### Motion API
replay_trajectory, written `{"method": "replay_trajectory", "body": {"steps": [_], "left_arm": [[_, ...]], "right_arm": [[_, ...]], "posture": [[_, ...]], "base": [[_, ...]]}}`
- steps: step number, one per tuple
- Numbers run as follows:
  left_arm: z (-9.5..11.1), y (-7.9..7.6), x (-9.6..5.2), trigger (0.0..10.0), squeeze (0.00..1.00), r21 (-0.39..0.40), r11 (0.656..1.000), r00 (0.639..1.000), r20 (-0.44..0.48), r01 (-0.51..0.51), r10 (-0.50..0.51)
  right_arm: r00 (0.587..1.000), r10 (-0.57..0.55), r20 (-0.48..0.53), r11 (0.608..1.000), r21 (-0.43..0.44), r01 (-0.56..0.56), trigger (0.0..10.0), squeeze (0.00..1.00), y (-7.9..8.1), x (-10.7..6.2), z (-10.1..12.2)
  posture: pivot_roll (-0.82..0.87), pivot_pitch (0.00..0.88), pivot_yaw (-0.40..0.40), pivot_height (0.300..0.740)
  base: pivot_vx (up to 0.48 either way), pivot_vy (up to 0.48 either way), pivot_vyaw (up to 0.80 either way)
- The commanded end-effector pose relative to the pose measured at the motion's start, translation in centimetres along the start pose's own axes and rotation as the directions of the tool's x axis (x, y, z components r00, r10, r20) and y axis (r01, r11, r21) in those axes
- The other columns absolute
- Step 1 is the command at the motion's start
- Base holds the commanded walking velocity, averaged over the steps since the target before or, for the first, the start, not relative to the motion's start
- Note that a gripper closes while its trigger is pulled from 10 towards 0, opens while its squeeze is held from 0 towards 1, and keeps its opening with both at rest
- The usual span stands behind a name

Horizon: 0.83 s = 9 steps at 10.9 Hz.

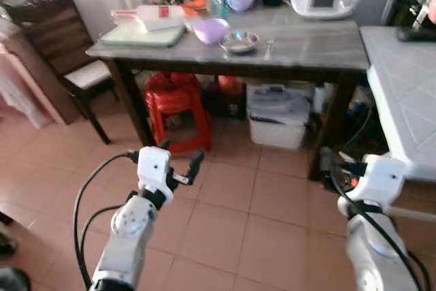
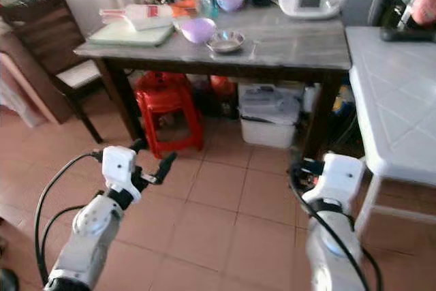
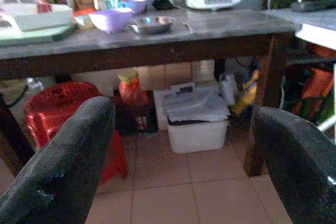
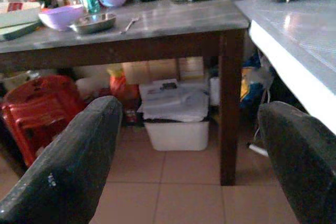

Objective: Setting the table

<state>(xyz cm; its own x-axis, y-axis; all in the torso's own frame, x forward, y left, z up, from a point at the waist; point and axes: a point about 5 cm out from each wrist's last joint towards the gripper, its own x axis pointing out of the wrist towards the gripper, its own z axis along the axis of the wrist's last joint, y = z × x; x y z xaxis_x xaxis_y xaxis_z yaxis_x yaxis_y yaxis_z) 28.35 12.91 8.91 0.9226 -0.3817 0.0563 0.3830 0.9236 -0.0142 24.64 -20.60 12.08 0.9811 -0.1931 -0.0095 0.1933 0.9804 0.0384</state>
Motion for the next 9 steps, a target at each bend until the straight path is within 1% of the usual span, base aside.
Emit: {"method": "replay_trajectory", "body": {"steps": [1, 3, 4, 7, 9], "left_arm": [[0.32, 0.72, -0.17, 10.0, 0.00, 0.018, 1.000, 1.000, 0.004, -0.012, 0.012], [0.14, 0.83, -0.28, 10.0, 0.00, 0.015, 1.000, 1.000, -0.014, -0.017, 0.017], [0.19, 0.65, -0.26, 10.0, 0.00, 0.000, 1.000, 1.000, -0.011, -0.005, 0.005], [0.22, 0.46, -0.12, 10.0, 0.00, -0.017, 1.000, 1.000, -0.015, 0.000, 0.000], [0.24, 0.42, -0.14, 10.0, 0.00, -0.014, 1.000, 1.000, -0.016, 0.001, -0.001]], "right_arm": [[1.000, 0.017, 0.004, 1.000, 0.016, -0.017, 10.0, 0.00, 0.61, 0.24, 0.11], [1.000, 0.024, -0.010, 1.000, 0.015, -0.024, 10.0, 0.00, 0.83, 0.28, -0.19], [1.000, 0.029, -0.010, 0.999, 0.017, -0.028, 10.0, 0.00, 0.94, 0.28, -0.23], [0.999, 0.036, -0.012, 0.999, 0.021, -0.036, 10.0, 0.00, 1.02, 0.40, -0.22], [0.999, 0.032, -0.014, 0.999, 0.018, -0.031, 10.0, 0.00, 0.95, 0.43, -0.21]], "posture": [[-0.01, 0.000, 0.086, 0.740], [-0.01, 0.000, 0.087, 0.740], [-0.01, 0.000, 0.086, 0.740], [-0.01, 0.000, 0.084, 0.740], [-0.01, 0.000, 0.084, 0.740]], "base": [[0.000, 0.000, 0.00], [0.000, 0.000, 0.00], [0.000, -0.304, 0.00], [0.000, -0.480, 0.00], [0.000, -0.480, 0.00]]}}
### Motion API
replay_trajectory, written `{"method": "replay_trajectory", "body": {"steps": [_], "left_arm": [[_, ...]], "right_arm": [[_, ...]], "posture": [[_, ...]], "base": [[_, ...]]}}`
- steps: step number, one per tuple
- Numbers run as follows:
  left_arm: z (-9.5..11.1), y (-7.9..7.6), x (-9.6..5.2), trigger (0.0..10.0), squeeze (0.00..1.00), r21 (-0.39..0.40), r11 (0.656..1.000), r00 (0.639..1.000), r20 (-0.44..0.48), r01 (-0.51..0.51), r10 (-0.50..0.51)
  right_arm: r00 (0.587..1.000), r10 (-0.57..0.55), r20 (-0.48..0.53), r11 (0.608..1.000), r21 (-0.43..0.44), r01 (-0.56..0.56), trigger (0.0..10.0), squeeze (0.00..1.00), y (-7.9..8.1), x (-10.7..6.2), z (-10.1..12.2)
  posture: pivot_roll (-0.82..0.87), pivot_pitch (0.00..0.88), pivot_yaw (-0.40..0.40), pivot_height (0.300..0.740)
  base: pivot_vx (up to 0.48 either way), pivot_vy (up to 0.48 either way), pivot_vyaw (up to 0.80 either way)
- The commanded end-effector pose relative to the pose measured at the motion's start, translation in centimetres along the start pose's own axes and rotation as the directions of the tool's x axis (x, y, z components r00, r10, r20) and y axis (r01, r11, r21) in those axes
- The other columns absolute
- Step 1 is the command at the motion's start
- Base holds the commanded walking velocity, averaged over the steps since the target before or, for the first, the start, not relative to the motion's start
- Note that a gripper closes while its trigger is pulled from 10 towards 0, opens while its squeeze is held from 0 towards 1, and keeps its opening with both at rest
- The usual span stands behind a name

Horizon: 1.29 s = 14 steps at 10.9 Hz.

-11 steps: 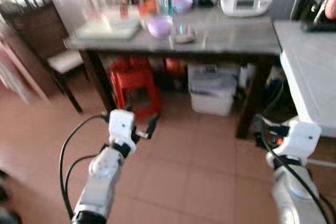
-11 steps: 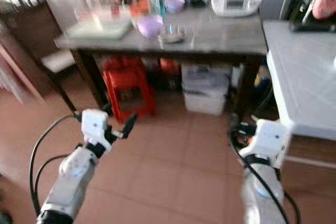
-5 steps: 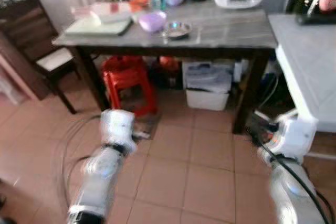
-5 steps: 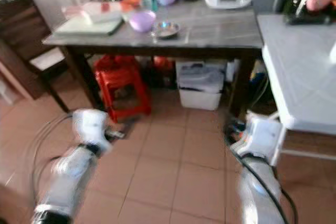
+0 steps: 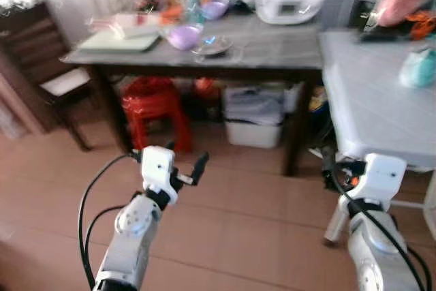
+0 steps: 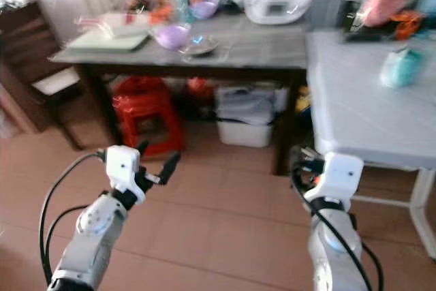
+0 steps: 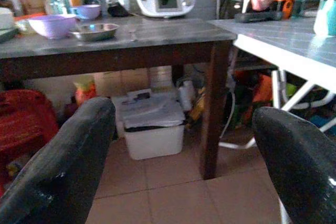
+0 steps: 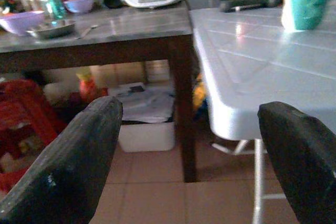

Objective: Setting the table

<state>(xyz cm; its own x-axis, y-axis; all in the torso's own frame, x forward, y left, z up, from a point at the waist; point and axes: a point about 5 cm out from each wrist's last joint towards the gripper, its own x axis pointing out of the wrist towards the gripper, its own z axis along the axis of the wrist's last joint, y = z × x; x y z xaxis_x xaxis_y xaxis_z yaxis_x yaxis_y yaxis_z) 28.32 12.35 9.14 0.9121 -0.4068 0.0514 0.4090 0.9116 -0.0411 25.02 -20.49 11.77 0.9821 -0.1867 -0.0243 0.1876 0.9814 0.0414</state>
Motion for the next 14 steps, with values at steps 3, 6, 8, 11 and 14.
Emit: {"method": "replay_trajectory", "body": {"steps": [3, 6, 8, 11, 14], "left_arm": [[0.1, 0.9, -0.4, 10.0, 0.00, 0.011, 1.000, 1.000, -0.012, -0.024, 0.024], [0.7, 0.3, -0.5, 10.0, 0.00, -0.023, 0.998, 0.997, 0.033, 0.066, -0.065], [0.8, 0.1, -0.5, 10.0, 0.00, -0.022, 0.996, 0.996, 0.040, 0.085, -0.084], [0.9, -0.1, -0.5, 10.0, 0.00, -0.030, 0.994, 0.994, 0.046, 0.103, -0.102], [0.8, -0.3, -0.6, 10.0, 0.00, -0.038, 0.993, 0.992, 0.046, 0.115, -0.114]], "right_arm": [[1.000, 0.018, -0.004, 1.000, 0.014, -0.018, 10.0, 0.00, 0.8, 0.1, 0.0], [1.000, 0.007, 0.021, 1.000, 0.017, -0.007, 10.0, 0.00, 0.7, 0.1, 0.3], [1.000, 0.002, 0.024, 1.000, 0.028, -0.002, 10.0, 0.00, 0.7, 0.2, 0.5], [1.000, 0.006, 0.022, 1.000, 0.029, -0.007, 10.0, 0.00, 0.7, 0.2, 0.4], [1.000, 0.009, 0.022, 1.000, 0.026, -0.010, 10.0, 0.00, 0.8, 0.1, 0.4]], "posture": [[-0.01, 0.000, 0.087, 0.740], [-0.01, 0.000, 0.088, 0.740], [-0.01, 0.000, 0.089, 0.740], [-0.01, 0.000, 0.091, 0.740], [-0.01, 0.000, 0.089, 0.740]], "base": [[0.000, -0.480, 0.00], [0.000, 0.000, 0.00], [0.146, 0.000, 0.00], [0.339, 0.000, -0.35], [0.360, 0.000, 0.00]]}}
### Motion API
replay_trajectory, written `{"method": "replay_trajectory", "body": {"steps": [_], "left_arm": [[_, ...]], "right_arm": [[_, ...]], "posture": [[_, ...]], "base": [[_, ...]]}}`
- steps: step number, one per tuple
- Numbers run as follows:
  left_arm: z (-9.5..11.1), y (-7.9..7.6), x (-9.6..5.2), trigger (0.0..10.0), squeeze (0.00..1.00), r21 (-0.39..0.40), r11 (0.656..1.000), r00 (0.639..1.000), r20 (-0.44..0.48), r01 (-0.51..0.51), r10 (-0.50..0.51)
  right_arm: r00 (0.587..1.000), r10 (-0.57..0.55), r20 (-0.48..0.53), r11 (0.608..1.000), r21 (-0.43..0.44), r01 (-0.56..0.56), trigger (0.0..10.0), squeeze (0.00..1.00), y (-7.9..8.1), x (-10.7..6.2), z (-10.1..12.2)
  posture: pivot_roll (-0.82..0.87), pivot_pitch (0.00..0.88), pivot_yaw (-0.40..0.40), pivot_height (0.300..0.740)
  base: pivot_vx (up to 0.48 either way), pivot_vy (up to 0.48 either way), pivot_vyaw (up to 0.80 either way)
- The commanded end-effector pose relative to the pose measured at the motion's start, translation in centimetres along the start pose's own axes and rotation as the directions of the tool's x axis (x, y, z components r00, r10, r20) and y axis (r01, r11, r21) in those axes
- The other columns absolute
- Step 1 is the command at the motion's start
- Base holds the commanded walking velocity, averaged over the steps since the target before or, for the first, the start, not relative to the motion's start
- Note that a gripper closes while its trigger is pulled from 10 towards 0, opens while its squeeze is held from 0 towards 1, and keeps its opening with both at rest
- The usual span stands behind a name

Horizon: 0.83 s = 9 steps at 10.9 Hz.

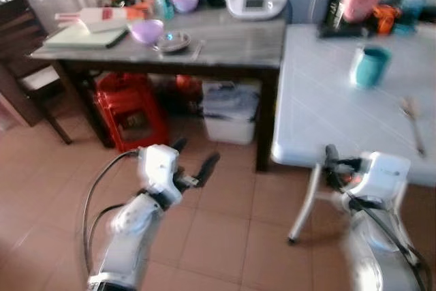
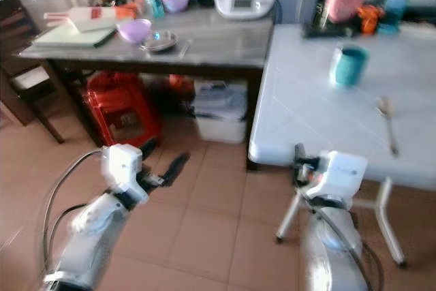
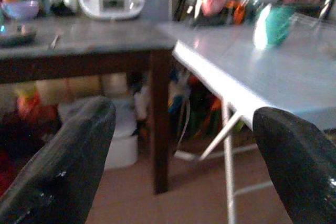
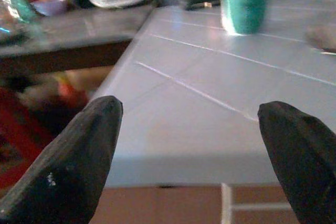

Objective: Setting the table

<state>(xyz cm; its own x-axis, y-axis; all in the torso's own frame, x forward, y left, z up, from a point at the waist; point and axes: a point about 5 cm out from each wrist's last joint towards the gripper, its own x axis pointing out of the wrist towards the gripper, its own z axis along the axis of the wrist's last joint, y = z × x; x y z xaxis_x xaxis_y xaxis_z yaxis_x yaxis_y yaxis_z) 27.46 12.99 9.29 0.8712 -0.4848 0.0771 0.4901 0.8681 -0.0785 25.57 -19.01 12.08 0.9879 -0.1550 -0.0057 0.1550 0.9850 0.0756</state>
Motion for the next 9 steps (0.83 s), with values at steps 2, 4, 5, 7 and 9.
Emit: {"method": "replay_trajectory", "body": {"steps": [2, 4, 5, 7, 9], "left_arm": [[0.52, -0.50, 0.52, 10.0, 0.00, -0.002, 1.000, 1.000, 0.019, 0.024, -0.024], [0.38, -0.24, 0.46, 10.0, 0.00, 0.012, 1.000, 1.000, 0.000, -0.022, 0.022], [0.78, -0.28, 0.53, 10.0, 0.00, 0.021, 1.000, 1.000, 0.014, -0.014, 0.014], [0.97, -0.39, 0.24, 10.0, 0.00, 0.026, 0.999, 1.000, 0.019, -0.022, 0.022], [0.64, -0.80, 0.08, 10.0, 0.00, 0.025, 1.000, 1.000, 0.006, -0.019, 0.019]], "right_arm": [[1.000, -0.020, 0.005, 1.000, -0.013, 0.020, 10.0, 0.00, -0.77, -0.09, 0.25], [1.000, -0.018, 0.011, 1.000, -0.012, 0.019, 10.0, 0.00, -0.73, -0.06, 0.39], [0.999, -0.020, 0.027, 1.000, -0.019, 0.021, 10.0, 0.00, -0.79, -0.19, 0.72], [0.999, -0.026, 0.034, 0.999, -0.027, 0.027, 10.0, 0.00, -1.01, -0.63, 0.84], [0.999, -0.029, 0.027, 0.999, -0.028, 0.029, 10.0, 0.00, -0.98, -0.79, 0.61]], "posture": [[-0.01, 0.000, 0.086, 0.740], [-0.01, 0.000, 0.084, 0.740], [-0.01, 0.000, 0.081, 0.740], [-0.01, 0.000, 0.080, 0.740], [-0.01, 0.000, 0.083, 0.740]], "base": [[0.353, 0.000, 0.00], [0.000, 0.000, 0.00], [0.000, 0.000, 0.00], [0.000, -0.240, 0.00], [0.000, -0.480, 0.00]]}}
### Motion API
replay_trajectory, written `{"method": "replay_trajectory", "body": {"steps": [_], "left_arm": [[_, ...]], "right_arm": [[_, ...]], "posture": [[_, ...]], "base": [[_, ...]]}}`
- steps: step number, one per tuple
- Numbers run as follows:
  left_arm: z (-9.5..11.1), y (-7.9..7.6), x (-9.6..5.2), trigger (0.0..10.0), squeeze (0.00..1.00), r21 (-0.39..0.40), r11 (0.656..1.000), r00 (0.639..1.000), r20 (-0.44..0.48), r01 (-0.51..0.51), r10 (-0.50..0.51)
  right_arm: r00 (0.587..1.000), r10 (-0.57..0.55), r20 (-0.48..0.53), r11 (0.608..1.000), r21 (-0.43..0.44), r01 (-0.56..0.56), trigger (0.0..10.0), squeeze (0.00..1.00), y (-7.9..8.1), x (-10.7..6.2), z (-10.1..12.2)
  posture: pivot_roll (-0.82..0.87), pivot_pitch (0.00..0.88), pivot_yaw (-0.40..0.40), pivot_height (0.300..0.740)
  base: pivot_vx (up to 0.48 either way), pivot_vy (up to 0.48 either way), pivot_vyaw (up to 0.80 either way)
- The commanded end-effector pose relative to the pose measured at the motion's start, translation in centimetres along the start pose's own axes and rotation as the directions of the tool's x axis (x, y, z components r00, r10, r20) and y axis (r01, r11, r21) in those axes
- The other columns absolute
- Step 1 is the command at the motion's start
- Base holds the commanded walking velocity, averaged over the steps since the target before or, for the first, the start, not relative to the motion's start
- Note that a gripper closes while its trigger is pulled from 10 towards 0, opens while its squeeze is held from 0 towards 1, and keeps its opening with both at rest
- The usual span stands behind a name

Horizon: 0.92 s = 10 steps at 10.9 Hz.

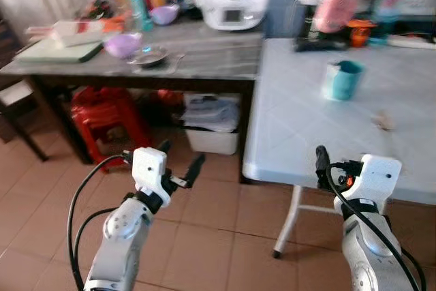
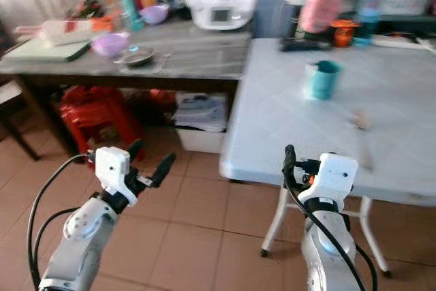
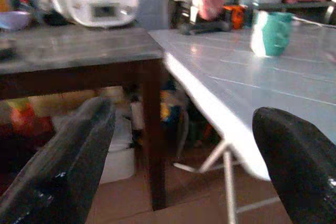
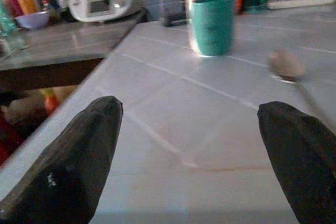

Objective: Setting the table

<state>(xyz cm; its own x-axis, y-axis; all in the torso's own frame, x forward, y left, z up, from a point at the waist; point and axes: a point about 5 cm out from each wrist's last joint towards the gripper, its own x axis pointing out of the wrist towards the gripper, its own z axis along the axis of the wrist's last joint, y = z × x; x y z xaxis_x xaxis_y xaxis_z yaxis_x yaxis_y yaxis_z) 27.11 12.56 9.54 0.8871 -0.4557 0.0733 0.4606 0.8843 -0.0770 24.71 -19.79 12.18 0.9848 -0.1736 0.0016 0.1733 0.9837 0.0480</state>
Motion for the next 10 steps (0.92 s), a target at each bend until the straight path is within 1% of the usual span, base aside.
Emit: {"method": "replay_trajectory", "body": {"steps": [1, 5, 7, 8, 9, 10], "left_arm": [[0.44, -0.33, 0.18, 10.0, 0.00, 0.021, 1.000, 1.000, 0.005, 0.017, -0.017], [0.53, -0.14, 0.33, 10.0, 0.00, 0.032, 0.999, 1.000, 0.001, 0.016, -0.016], [0.12, -0.09, 0.46, 10.0, 0.00, 0.013, 1.000, 1.000, -0.018, -0.022, 0.022], [0.09, -0.22, 0.48, 10.0, 0.00, 0.020, 1.000, 1.000, -0.024, 0.020, -0.020], [0.21, -0.20, 0.46, 10.0, 0.00, 0.019, 0.999, 0.999, -0.013, 0.038, -0.037], [0.30, -0.22, 0.46, 10.0, 0.00, 0.016, 0.999, 0.999, 0.000, 0.051, -0.051]], "right_arm": [[1.000, -0.011, 0.018, 1.000, -0.001, 0.011, 10.0, 0.00, -0.03, -0.03, 0.46], [1.000, -0.013, 0.021, 1.000, -0.003, 0.013, 10.0, 0.00, 0.04, 0.18, 0.51], [1.000, -0.012, 0.025, 1.000, -0.004, 0.012, 10.0, 0.00, 0.05, 0.35, 0.59], [1.000, -0.012, 0.026, 1.000, -0.004, 0.012, 10.0, 0.00, 0.08, 0.41, 0.61], [1.000, -0.012, 0.028, 1.000, -0.004, 0.012, 10.0, 0.00, 0.09, 0.47, 0.64], [1.000, -0.012, 0.028, 1.000, -0.002, 0.012, 10.0, 0.00, 0.09, 0.52, 0.64]], "posture": [[-0.01, 0.000, 0.083, 0.740], [-0.01, 0.000, 0.081, 0.740], [-0.01, 0.000, 0.080, 0.740], [-0.01, 0.000, 0.080, 0.740], [-0.01, 0.000, 0.080, 0.740], [-0.01, 0.000, 0.081, 0.740]], "base": [[0.000, -0.480, 0.00], [0.000, -0.480, 0.00], [0.000, 0.000, 0.00], [0.000, 0.000, 0.00], [0.000, 0.000, 0.00], [0.247, 0.000, 0.00]]}}
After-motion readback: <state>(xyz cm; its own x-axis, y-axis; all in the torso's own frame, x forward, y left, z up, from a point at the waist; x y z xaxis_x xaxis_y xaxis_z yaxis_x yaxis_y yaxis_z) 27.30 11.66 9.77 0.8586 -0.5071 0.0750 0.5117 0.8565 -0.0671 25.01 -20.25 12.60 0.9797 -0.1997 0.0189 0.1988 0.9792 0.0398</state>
